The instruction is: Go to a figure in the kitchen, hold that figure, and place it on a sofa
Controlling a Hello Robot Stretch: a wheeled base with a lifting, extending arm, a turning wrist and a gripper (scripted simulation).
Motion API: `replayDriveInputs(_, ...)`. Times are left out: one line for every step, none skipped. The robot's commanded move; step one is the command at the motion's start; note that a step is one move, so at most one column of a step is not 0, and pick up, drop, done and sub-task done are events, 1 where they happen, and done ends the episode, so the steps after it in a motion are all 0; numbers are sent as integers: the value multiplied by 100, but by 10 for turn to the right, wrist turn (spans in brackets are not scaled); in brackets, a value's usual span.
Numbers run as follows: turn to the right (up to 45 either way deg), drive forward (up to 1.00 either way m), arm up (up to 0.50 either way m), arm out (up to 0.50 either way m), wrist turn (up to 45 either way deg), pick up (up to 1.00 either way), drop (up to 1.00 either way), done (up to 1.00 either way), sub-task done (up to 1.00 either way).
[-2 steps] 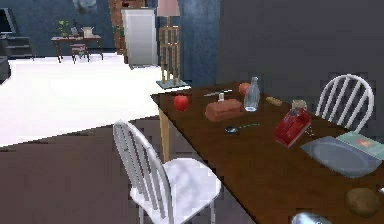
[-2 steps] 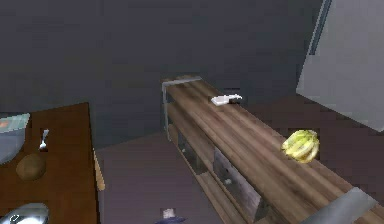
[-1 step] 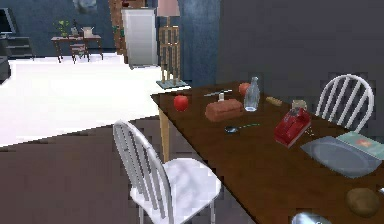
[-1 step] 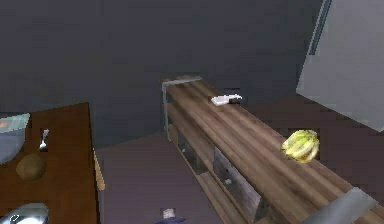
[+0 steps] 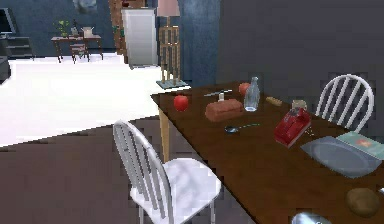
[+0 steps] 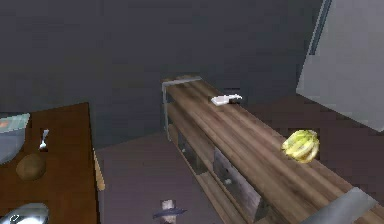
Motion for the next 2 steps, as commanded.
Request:
replayDriveInputs(0, 0, 50, 0, 0, 0, 0, 0, 0)
replayDriveInputs(0, 0, 46, 0, 0, 0, 0, 0, 0)
